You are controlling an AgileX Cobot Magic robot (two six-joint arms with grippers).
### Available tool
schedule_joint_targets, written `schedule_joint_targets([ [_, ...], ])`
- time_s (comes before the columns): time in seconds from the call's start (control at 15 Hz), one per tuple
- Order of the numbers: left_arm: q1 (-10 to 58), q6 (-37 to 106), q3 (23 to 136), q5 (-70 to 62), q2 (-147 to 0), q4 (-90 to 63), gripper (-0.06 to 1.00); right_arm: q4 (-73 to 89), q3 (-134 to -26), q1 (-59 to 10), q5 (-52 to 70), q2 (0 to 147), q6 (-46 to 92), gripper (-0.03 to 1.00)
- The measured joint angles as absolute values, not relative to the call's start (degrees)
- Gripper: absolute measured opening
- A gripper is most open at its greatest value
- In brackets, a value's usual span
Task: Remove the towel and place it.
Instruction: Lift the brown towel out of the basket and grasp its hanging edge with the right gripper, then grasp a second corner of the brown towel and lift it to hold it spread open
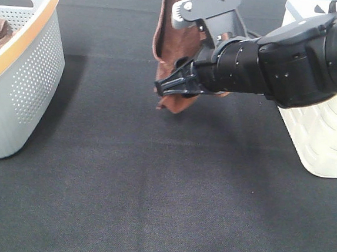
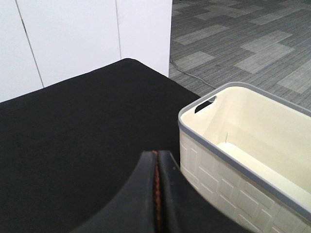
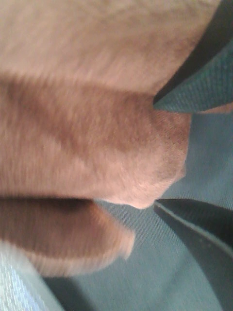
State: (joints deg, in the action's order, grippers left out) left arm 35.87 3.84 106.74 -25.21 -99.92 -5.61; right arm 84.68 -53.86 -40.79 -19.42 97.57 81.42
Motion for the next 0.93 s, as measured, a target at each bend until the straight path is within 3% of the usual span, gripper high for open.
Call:
schedule_joint_targets([
  [0.53,35.9,4.0,106.7,-25.4,-99.9,-0.7,0.00,97.9,-53.7,-40.8,-22.3,97.6,90.4,0.52],
  [0.93,35.9,4.0,106.7,-28.8,-99.9,1.2,0.00,99.0,-53.7,-40.8,-22.9,97.6,91.7,0.52],
])
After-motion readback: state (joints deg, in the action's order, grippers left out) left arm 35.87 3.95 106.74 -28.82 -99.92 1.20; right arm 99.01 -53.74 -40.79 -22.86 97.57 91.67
